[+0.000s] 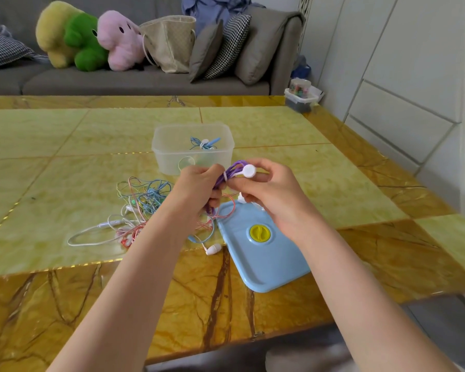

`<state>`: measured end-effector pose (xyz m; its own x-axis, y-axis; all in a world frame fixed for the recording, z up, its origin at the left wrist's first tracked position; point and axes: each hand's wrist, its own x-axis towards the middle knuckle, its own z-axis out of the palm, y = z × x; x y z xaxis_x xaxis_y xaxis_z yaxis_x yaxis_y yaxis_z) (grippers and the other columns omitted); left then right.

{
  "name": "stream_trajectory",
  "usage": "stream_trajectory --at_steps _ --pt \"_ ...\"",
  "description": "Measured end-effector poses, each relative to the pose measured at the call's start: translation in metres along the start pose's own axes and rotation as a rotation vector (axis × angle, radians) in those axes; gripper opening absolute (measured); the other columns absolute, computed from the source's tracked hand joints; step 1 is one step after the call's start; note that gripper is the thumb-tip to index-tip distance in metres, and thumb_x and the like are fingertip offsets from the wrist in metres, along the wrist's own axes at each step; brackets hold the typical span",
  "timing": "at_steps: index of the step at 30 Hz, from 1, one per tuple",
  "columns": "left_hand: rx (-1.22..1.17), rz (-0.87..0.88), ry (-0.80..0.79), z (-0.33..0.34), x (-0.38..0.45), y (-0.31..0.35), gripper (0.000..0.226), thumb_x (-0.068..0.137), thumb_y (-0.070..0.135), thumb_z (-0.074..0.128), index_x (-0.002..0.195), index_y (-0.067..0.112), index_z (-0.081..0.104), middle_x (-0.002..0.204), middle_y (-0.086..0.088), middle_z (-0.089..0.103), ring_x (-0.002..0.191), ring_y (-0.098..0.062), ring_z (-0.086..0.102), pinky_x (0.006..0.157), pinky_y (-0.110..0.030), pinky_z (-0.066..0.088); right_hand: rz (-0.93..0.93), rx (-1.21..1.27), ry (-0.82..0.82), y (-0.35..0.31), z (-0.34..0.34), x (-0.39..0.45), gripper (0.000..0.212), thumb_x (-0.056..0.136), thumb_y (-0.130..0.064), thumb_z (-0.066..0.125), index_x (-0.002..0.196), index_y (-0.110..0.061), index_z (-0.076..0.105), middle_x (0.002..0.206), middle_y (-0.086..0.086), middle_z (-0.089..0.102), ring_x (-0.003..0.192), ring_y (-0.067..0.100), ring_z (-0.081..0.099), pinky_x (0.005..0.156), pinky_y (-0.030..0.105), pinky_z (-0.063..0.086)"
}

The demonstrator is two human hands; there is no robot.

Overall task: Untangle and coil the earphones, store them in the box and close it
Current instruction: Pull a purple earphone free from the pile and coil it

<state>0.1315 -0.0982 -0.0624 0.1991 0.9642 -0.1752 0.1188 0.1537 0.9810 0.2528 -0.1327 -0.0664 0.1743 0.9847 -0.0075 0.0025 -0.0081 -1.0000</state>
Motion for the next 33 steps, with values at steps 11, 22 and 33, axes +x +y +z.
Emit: stream_trajectory --at_steps 11,22,33 --pt "0.471 0.084 -0.008 -0.008 0.002 0.004 0.037 0.094 0.02 0.047 0.059 0.011 0.051 0.04 0.002 0.044 0.032 -0.012 0.034 0.035 -0.014 0.027 -0.066 -0.144 -0.091 -0.007 -0.003 -0.007 0.017 0.075 0.0 0.073 0.076 -0.016 0.066 0.064 0.007 0.062 0.044 0.006 0.045 0.049 0.014 0.038" --pt "0.224 0.296 -0.105 0.004 -0.007 0.008 0.014 0.093 0.009 0.047 0.083 0.019 0.05 0.062 0.004 0.064 0.046 -0.001 0.056 0.04 -0.01 0.034 0.073 0.094 0.069 -0.004 -0.007 0.003 0.015 0.078 0.001 0.068 0.077 -0.013 0.065 0.06 0.001 0.056 0.052 0.007 0.044 0.049 0.015 0.035" --pt "0.244 0.397 0.073 0.013 0.0 0.0 0.019 0.089 0.031 0.059 0.073 0.026 0.052 0.063 -0.003 0.068 0.058 -0.017 0.064 0.065 -0.03 0.051 -0.151 -0.282 0.097 -0.002 -0.003 0.0 0.005 0.077 -0.01 0.07 0.076 -0.015 0.068 0.07 0.011 0.069 0.062 0.013 0.057 0.061 0.028 0.043"
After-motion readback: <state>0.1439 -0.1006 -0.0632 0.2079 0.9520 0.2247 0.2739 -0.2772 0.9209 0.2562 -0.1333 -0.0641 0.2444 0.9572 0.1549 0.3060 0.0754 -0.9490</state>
